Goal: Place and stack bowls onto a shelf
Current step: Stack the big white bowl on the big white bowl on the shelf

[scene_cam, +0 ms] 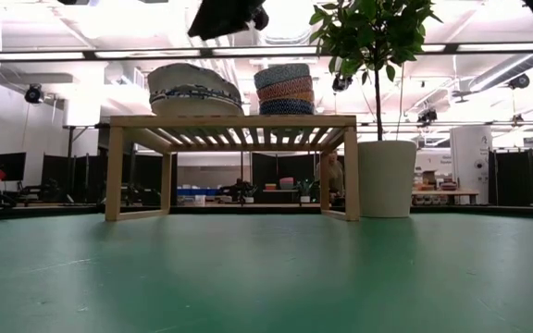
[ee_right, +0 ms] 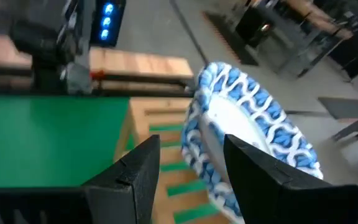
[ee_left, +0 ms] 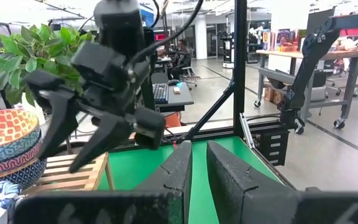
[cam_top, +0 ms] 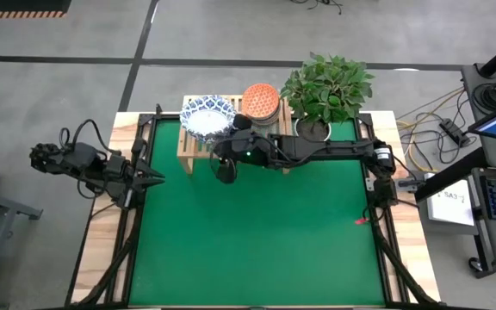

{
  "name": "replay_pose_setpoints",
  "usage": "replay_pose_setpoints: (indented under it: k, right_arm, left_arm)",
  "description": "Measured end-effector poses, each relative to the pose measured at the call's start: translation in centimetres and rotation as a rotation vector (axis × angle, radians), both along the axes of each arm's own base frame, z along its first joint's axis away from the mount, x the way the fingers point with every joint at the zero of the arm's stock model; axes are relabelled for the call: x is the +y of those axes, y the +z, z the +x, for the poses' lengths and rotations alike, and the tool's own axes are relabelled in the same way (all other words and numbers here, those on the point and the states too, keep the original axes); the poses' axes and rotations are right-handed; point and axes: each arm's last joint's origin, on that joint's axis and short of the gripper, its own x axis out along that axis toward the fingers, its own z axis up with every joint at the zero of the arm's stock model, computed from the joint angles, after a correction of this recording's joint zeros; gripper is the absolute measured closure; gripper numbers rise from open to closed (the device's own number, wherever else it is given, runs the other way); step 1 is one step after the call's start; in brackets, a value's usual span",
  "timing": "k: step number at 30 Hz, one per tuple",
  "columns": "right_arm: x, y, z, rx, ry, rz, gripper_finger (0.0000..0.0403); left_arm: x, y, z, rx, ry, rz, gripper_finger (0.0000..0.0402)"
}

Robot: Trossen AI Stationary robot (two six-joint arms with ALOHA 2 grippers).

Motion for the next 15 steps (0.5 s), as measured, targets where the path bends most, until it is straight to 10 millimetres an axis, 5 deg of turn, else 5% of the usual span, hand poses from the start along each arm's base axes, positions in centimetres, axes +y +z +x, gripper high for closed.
replay_pose_setpoints:
  k: [6, 15]
  right_arm:
    - [-1.4, -1.1, 2.3, -0.202, -0.069, -0.039, 0.0278]
    - [-5.0, -5.5, 4.3, -0.148, -0.154, -0.052, 0.0386]
  left_arm:
    - [0.0, -0.2, 0.1, 0.011, -0.001, -0.025, 0.0370]
    - [-0.3, -1.9, 0.8, 0.073, -0.001, -0.108, 0.0370]
